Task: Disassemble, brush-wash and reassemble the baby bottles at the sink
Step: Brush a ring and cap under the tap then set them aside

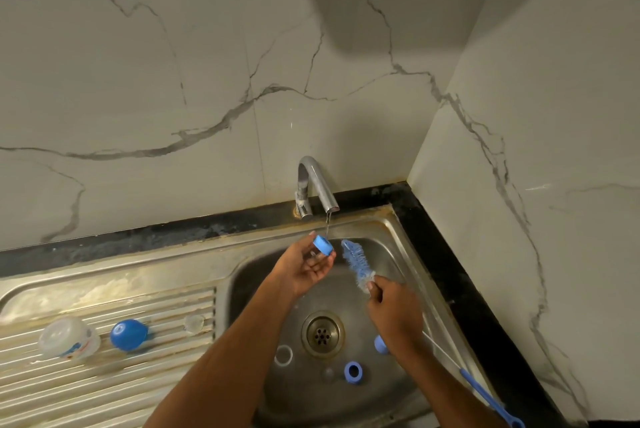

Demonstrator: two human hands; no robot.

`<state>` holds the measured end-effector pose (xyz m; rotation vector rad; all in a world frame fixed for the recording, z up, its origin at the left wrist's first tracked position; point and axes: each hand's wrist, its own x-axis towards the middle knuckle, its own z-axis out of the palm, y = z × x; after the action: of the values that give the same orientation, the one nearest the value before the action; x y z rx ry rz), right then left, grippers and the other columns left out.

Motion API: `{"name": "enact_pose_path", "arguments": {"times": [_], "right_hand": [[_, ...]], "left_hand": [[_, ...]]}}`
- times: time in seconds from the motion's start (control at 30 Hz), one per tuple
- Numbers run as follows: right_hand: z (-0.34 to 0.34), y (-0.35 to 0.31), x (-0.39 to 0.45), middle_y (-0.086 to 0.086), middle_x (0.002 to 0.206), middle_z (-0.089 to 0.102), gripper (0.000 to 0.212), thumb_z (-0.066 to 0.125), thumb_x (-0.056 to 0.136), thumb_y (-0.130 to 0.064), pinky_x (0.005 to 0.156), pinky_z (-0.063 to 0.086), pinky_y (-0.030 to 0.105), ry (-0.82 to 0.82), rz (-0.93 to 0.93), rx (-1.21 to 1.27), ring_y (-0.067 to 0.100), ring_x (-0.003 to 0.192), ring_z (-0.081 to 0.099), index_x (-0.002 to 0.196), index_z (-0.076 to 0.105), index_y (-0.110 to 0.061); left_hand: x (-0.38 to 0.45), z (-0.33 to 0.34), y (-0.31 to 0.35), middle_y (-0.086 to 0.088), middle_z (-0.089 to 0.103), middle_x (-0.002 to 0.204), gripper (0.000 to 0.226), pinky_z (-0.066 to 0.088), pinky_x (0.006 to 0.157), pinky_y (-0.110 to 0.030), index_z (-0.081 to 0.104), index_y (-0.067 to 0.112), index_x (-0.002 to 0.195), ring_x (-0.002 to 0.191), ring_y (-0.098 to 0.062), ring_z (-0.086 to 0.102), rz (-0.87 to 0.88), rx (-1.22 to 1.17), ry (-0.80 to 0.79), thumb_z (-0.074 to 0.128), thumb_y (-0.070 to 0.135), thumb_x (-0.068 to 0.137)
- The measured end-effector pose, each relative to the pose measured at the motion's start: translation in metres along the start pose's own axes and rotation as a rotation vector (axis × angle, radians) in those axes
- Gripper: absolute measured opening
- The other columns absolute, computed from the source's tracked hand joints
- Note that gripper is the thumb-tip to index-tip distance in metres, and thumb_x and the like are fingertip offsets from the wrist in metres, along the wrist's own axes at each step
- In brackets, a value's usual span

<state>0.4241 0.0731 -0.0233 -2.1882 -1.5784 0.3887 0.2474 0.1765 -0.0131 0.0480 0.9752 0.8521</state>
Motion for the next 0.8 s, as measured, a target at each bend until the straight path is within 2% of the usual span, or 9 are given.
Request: {"name": "enact_pose_path", "arguments": {"times": [0.1,0.2,0.33,0.4,0.57,0.67,0.8], "right_hand": [[0.0,0.002,-0.001,-0.01,0.066,0.056,0.019,0.054,0.098,-0.029,0.054,0.037,0.014,-0.014,0.005,0.003,0.001,0.058,0.053,0.082,0.062,-0.025],[-0.001,0.002,-0.002,-0.01,0.063,0.054,0.02,0.055,0.098,-0.028,0.055,0.04,0.015,-0.015,-0.009,0.014,0.002,0.057,0.054,0.079,0.06,-0.026],[-0.003,0.002,-0.004,-0.01,0.06,0.053,0.025,0.055,0.098,-0.028,0.054,0.042,0.017,-0.013,-0.007,0.0,0.003,0.055,0.053,0.073,0.054,-0.029],[-0.005,0.003,-0.004,-0.01,0.06,0.053,0.024,0.055,0.098,-0.028,0.055,0.044,0.018,-0.02,-0.006,-0.003,0.003,0.056,0.053,0.074,0.054,-0.029],[-0.008,0.004,-0.006,-0.011,0.06,0.051,0.024,0.056,0.098,-0.027,0.054,0.034,0.013,-0.015,-0.015,-0.018,0.002,0.055,0.051,0.074,0.053,-0.028],[-0.008,0.003,-0.006,-0.012,0.061,0.052,0.024,0.056,0.098,-0.028,0.053,0.032,0.013,-0.01,-0.011,-0.03,0.002,0.055,0.051,0.074,0.053,-0.029],[-0.009,0.002,-0.008,-0.013,0.06,0.049,0.023,0.058,0.097,-0.028,0.053,0.033,0.013,-0.008,-0.014,-0.02,0.0,0.055,0.05,0.075,0.055,-0.028]], "left_hand": [[-0.002,0.003,0.0,-0.022,0.062,0.122,0.046,0.06,0.089,-0.042,0.062,0.002,0.122,0.113,-0.034,0.065,0.087,0.169,0.003,0.081,0.014,0.082],[0.01,0.002,-0.004,-0.017,0.066,0.118,0.044,0.06,0.09,-0.043,0.067,0.004,0.118,0.107,-0.028,0.068,0.208,0.354,0.068,0.083,0.006,0.077],[0.021,-0.002,-0.009,-0.004,0.073,0.108,0.051,0.061,0.089,-0.043,0.07,0.016,0.113,0.099,-0.02,0.071,0.411,0.839,0.209,0.093,0.017,0.067],[0.018,-0.002,-0.01,-0.001,0.072,0.106,0.048,0.06,0.09,-0.041,0.07,0.018,0.112,0.098,-0.018,0.07,0.481,0.961,0.218,0.091,0.015,0.068],[0.016,-0.007,-0.012,-0.002,0.072,0.104,0.046,0.062,0.086,-0.042,0.071,0.017,0.108,0.095,-0.018,0.071,0.474,0.911,0.203,0.091,0.008,0.068],[0.017,-0.01,-0.012,-0.002,0.074,0.101,0.045,0.061,0.088,-0.041,0.072,0.019,0.103,0.095,-0.019,0.072,0.443,0.86,0.219,0.092,0.006,0.065],[0.019,-0.01,-0.011,-0.007,0.073,0.105,0.054,0.062,0.086,-0.045,0.072,0.013,0.108,0.096,-0.024,0.072,0.37,0.772,0.235,0.094,0.002,0.059]]}}
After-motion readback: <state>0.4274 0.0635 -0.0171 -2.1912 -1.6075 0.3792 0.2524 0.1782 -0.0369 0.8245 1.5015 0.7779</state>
